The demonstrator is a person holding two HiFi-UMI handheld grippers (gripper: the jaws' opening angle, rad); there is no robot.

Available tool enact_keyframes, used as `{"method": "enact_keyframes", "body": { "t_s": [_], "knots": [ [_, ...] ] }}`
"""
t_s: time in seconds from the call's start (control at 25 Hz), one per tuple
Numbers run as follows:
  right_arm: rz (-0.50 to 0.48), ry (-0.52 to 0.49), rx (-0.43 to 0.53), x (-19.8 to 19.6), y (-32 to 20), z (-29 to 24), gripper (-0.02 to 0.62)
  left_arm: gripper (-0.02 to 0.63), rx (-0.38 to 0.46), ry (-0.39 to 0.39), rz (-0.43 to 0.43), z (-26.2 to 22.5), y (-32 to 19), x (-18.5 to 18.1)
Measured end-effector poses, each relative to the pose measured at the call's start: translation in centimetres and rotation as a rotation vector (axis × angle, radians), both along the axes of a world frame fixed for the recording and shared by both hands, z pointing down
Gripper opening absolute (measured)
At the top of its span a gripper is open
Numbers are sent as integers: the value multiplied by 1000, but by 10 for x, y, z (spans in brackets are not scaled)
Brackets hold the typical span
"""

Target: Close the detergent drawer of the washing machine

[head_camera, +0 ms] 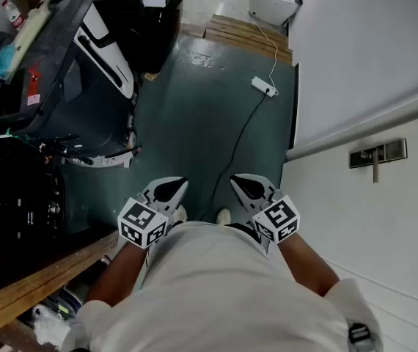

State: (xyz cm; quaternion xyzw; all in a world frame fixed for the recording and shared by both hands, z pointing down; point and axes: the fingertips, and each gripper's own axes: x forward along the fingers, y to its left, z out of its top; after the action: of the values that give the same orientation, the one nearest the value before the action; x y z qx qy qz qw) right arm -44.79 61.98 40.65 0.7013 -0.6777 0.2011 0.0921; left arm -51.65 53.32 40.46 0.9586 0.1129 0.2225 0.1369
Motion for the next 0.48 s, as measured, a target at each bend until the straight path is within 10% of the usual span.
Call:
{"method": "enact_keyframes", "body": {
  "t_s": [0.48],
  "knots": [
    [58,-32,46,58,98,2,3,-3,2,-30,21,-3,112,49]
  ]
}}
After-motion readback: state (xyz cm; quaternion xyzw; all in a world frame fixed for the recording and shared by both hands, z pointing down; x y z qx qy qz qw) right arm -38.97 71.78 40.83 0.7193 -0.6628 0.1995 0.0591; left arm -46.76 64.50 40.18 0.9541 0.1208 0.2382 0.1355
